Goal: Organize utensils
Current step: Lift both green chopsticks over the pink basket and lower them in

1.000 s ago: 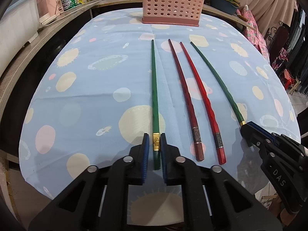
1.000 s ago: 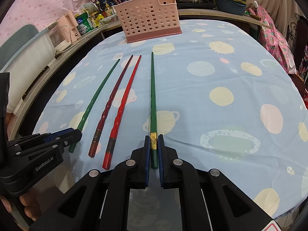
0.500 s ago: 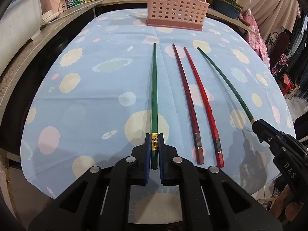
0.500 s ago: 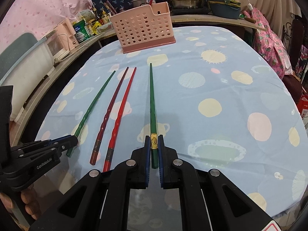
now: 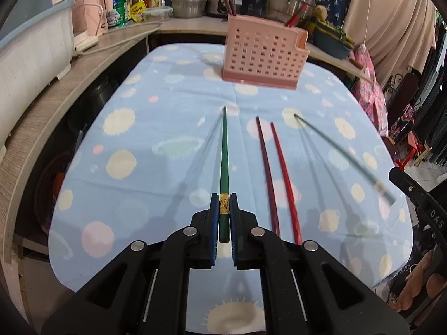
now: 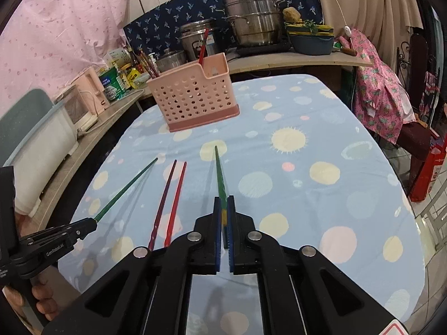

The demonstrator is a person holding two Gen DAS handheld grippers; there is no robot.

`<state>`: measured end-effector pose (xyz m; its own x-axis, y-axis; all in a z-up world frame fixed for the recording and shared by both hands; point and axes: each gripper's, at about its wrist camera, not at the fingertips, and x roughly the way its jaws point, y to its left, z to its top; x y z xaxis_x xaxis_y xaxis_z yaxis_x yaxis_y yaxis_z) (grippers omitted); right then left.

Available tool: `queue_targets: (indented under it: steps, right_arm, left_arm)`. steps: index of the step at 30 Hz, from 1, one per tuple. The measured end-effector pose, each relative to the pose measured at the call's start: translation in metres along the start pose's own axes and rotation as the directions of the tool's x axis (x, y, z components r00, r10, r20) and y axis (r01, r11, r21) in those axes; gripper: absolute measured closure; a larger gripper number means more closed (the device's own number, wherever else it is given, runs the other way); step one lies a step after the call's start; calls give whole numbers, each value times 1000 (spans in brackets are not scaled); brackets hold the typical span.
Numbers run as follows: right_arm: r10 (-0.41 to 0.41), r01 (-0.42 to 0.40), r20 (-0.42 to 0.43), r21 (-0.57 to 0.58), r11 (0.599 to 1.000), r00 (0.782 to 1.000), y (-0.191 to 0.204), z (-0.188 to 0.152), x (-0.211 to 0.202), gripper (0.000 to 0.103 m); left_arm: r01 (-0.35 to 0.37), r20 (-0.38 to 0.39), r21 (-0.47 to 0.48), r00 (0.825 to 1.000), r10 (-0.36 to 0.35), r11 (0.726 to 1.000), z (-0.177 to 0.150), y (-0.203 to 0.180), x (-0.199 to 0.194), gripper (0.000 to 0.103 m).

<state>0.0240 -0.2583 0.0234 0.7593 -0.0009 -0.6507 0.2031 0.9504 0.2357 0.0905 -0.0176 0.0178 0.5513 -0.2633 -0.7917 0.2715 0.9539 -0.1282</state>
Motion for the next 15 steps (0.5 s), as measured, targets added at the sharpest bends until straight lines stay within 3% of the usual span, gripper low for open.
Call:
queue_targets:
  steps: [8,10,12,15]
  right_arm:
    - [-13,14,49,-11,1000,999,-5,33,1,101]
    - [-20,21,31,-14,1000,999,-7,27,7,100]
    - [-47,47,-5,-24,999,999,-13,17,17,90]
    - [-71,70,-63,-16,997,995,-27,-2,31,86]
  left_arm:
    - [6,75,-12,997,-5,1000,31,3,-16,96]
    - [7,76,-9,997,-6,1000,31,3,-16,96]
    - [7,62,-9,998,-7,1000,27,3,-13,96]
    - [8,38,-9,999,-7,1000,20,3,-6,96]
